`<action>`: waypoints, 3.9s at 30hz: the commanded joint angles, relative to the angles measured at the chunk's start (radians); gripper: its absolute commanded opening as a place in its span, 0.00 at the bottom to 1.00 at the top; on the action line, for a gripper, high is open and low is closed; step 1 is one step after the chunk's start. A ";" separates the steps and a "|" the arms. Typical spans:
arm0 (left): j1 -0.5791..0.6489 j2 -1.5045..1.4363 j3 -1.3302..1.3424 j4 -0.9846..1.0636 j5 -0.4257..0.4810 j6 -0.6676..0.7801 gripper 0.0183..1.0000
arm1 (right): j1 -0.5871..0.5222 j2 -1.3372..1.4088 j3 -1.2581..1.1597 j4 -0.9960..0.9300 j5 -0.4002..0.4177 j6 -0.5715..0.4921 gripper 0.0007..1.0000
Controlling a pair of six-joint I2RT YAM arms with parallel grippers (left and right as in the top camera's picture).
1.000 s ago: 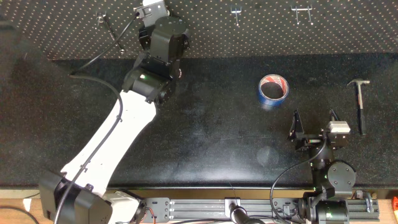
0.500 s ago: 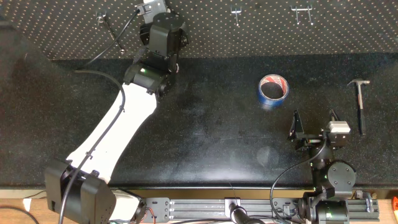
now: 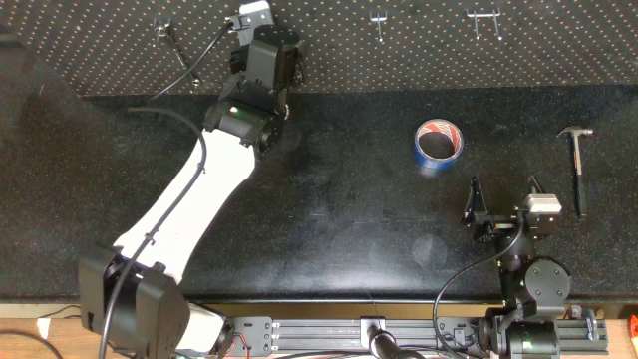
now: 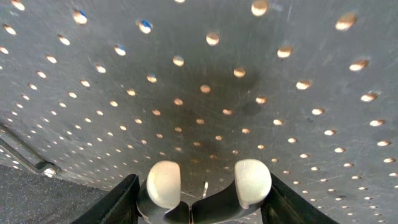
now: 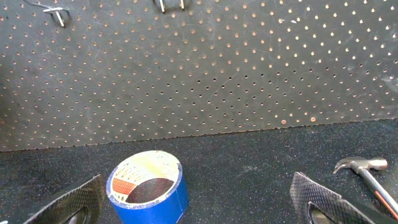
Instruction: Place Tools Onto Pegboard
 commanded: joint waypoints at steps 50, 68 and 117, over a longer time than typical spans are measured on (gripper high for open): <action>0.480 -1.338 -1.275 0.442 0.395 0.006 1.00 | 0.007 -0.006 -0.005 -0.003 0.001 0.011 0.98; 0.384 -1.642 -1.303 0.190 0.474 0.327 1.00 | 0.007 -0.006 -0.005 -0.003 0.001 0.011 0.98; 0.385 -1.642 -1.303 0.190 0.474 0.327 1.00 | 0.601 1.017 0.921 -0.178 0.255 0.208 0.07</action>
